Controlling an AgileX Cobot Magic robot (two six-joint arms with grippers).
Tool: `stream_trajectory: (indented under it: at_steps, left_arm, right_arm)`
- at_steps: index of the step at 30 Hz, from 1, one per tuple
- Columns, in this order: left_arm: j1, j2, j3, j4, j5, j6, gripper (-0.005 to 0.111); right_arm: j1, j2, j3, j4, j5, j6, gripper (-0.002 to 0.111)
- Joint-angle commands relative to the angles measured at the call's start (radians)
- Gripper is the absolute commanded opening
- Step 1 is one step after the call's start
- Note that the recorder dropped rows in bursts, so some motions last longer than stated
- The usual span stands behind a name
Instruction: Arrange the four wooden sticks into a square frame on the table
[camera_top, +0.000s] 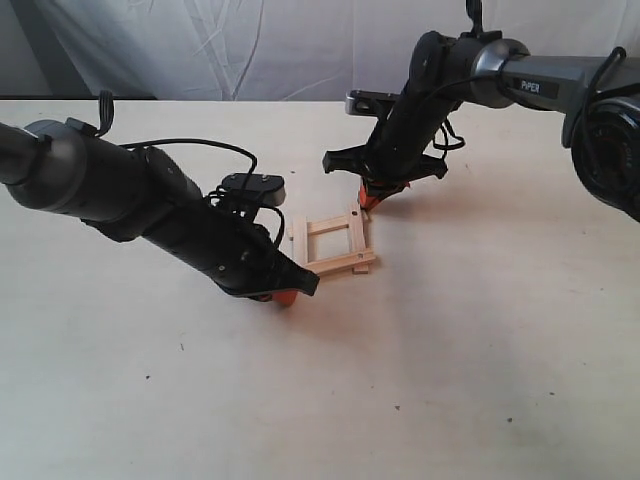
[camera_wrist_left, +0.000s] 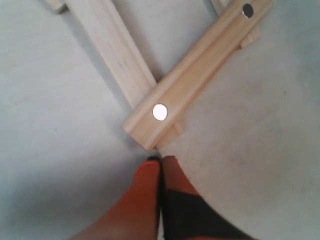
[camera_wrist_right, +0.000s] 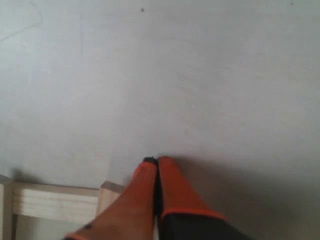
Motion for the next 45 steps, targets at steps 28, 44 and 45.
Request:
stream_trajectory:
  at_steps: [28,44,45]
  left_arm:
    - [0.043,-0.053,0.008,0.0,0.001,-0.007,0.0]
    - [0.118,-0.611,0.255,0.468,0.03,-0.416,0.0]
    - [0.118,-0.655,0.286,0.468,0.017,-0.416,0.0]
  right_arm:
    - [-0.039,-0.075,-0.005,0.05,0.079,0.093,0.0]
    - [-0.072,-0.86,0.814,-0.143,-0.161,0.133,0.0]
    - [-0.072,-0.93,0.886,-0.154,-0.2,0.133,0.0]
